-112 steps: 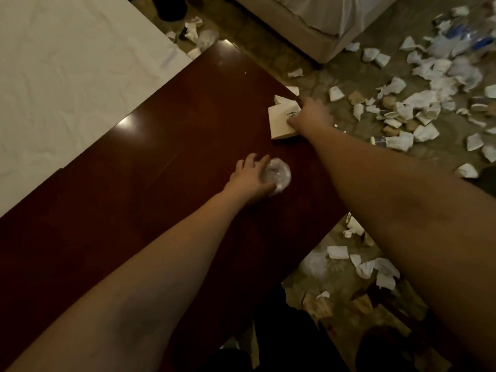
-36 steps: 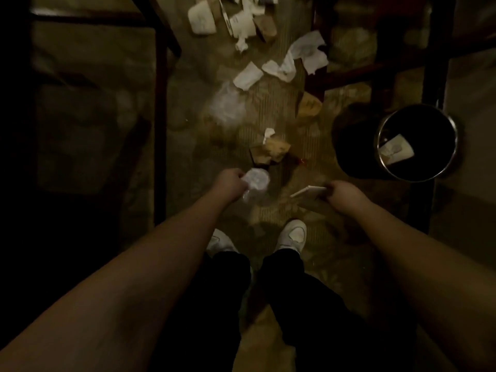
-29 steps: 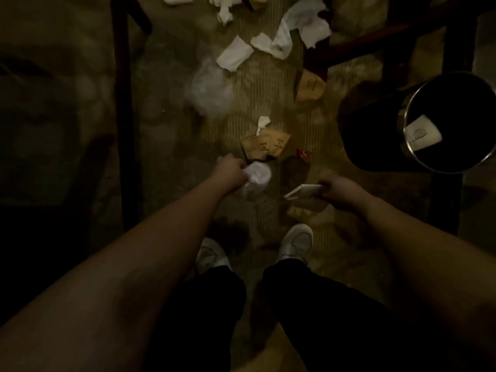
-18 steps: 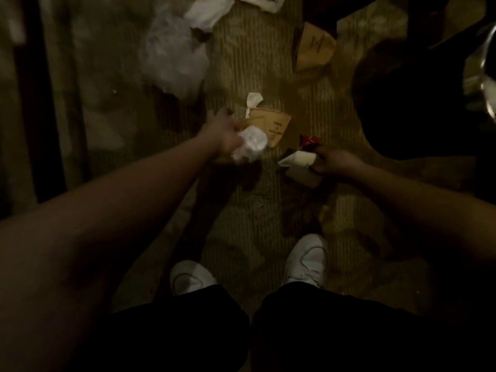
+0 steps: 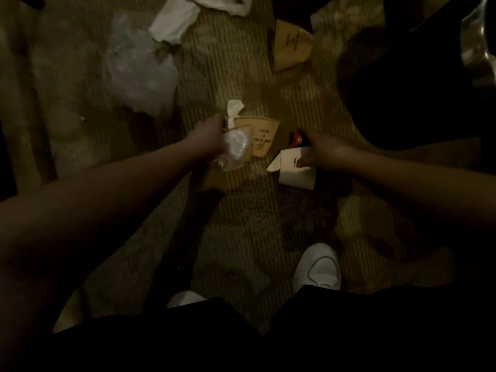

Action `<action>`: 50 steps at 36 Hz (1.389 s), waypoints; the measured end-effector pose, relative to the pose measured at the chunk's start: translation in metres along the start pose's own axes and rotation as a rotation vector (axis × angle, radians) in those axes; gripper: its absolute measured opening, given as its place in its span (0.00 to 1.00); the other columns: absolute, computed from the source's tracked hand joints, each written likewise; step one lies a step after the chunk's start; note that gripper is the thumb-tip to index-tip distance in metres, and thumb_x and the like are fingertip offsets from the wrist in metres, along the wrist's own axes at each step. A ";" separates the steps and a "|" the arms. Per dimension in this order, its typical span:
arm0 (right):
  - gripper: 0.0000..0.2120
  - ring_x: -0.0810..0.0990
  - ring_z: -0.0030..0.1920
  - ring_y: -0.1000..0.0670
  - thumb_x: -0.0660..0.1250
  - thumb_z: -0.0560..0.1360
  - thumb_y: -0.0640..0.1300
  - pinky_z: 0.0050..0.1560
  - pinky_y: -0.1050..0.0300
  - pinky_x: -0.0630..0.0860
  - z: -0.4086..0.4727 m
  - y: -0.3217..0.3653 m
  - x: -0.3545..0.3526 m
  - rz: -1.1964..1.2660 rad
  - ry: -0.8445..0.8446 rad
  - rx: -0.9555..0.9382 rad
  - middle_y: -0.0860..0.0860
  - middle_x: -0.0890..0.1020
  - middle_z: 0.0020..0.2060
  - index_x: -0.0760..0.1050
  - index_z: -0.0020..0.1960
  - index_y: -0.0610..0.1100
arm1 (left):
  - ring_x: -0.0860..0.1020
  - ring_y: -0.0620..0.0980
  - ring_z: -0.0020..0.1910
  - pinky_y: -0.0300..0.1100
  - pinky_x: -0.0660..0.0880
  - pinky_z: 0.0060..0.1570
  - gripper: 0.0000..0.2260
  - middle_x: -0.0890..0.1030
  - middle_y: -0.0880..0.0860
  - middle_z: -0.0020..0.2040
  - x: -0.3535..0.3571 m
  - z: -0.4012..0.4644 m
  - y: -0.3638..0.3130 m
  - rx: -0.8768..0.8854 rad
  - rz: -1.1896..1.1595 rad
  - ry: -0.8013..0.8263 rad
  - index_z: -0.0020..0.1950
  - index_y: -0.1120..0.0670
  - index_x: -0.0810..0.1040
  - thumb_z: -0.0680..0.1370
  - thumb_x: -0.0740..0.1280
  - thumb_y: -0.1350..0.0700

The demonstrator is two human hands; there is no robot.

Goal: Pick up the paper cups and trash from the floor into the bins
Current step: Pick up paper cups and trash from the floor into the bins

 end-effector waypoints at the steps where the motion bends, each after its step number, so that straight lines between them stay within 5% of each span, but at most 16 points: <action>1: 0.42 0.70 0.70 0.43 0.75 0.73 0.48 0.62 0.46 0.73 0.000 0.003 0.000 -0.002 -0.006 -0.016 0.47 0.68 0.74 0.54 0.80 0.54 | 0.77 0.54 0.58 0.52 0.77 0.58 0.20 0.76 0.54 0.61 0.001 0.001 0.000 -0.008 0.023 -0.006 0.68 0.55 0.71 0.77 0.70 0.59; 6: 0.38 0.72 0.69 0.43 0.72 0.75 0.47 0.60 0.47 0.75 0.001 0.011 0.002 -0.129 -0.019 -0.107 0.47 0.68 0.74 0.57 0.79 0.53 | 0.76 0.55 0.60 0.48 0.76 0.56 0.19 0.75 0.57 0.65 0.005 0.004 0.003 -0.024 0.081 0.029 0.68 0.57 0.72 0.78 0.69 0.58; 9: 0.35 0.62 0.75 0.42 0.72 0.76 0.50 0.67 0.44 0.70 0.002 0.012 0.003 -0.247 -0.030 -0.149 0.48 0.58 0.78 0.60 0.78 0.53 | 0.76 0.56 0.59 0.50 0.78 0.56 0.22 0.72 0.58 0.68 0.005 0.004 0.008 -0.078 0.046 0.066 0.69 0.55 0.71 0.76 0.71 0.56; 13: 0.30 0.57 0.76 0.41 0.68 0.78 0.52 0.69 0.45 0.66 0.000 0.013 0.004 -0.323 0.005 -0.187 0.47 0.58 0.78 0.64 0.77 0.51 | 0.76 0.56 0.60 0.49 0.78 0.54 0.24 0.71 0.57 0.68 0.005 -0.001 0.007 -0.112 -0.006 0.064 0.70 0.55 0.70 0.75 0.72 0.57; 23: 0.26 0.76 0.62 0.46 0.68 0.79 0.47 0.50 0.56 0.70 -0.009 0.019 0.005 -0.193 0.035 -0.194 0.46 0.75 0.66 0.67 0.75 0.44 | 0.81 0.53 0.54 0.52 0.79 0.57 0.20 0.80 0.54 0.58 0.003 -0.018 0.028 -0.179 -0.234 0.231 0.67 0.53 0.76 0.76 0.73 0.58; 32: 0.20 0.77 0.52 0.49 0.70 0.78 0.47 0.51 0.52 0.76 -0.015 0.020 0.000 -0.176 0.086 -0.169 0.47 0.79 0.56 0.74 0.68 0.45 | 0.80 0.53 0.54 0.51 0.79 0.55 0.21 0.80 0.55 0.57 -0.009 -0.024 0.045 -0.228 -0.195 0.320 0.68 0.52 0.75 0.76 0.71 0.62; 40: 0.10 0.77 0.46 0.53 0.71 0.76 0.43 0.39 0.59 0.71 -0.017 0.031 -0.007 -0.069 0.160 -0.278 0.53 0.78 0.47 0.74 0.56 0.49 | 0.81 0.54 0.52 0.51 0.79 0.53 0.23 0.81 0.57 0.57 -0.011 -0.025 0.054 -0.227 -0.179 0.319 0.68 0.54 0.75 0.74 0.73 0.63; 44: 0.20 0.78 0.53 0.51 0.72 0.74 0.42 0.50 0.53 0.77 -0.015 0.053 -0.023 0.069 0.110 -0.337 0.54 0.78 0.55 0.72 0.64 0.50 | 0.80 0.53 0.50 0.48 0.79 0.50 0.24 0.80 0.55 0.55 -0.011 -0.027 0.054 -0.215 -0.186 0.310 0.70 0.56 0.74 0.75 0.72 0.64; 50: 0.22 0.77 0.49 0.55 0.72 0.76 0.48 0.45 0.57 0.73 0.000 0.095 -0.034 0.086 0.098 -0.348 0.54 0.78 0.53 0.72 0.68 0.49 | 0.80 0.52 0.50 0.45 0.79 0.47 0.20 0.81 0.53 0.52 -0.013 -0.030 0.058 -0.205 -0.209 0.298 0.67 0.55 0.77 0.75 0.72 0.64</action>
Point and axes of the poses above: each hand's wrist, its own z-axis towards the middle knuckle, its own x-axis out of the palm, y = z × x, the point moved 6 cm from there along z, towards the middle knuckle
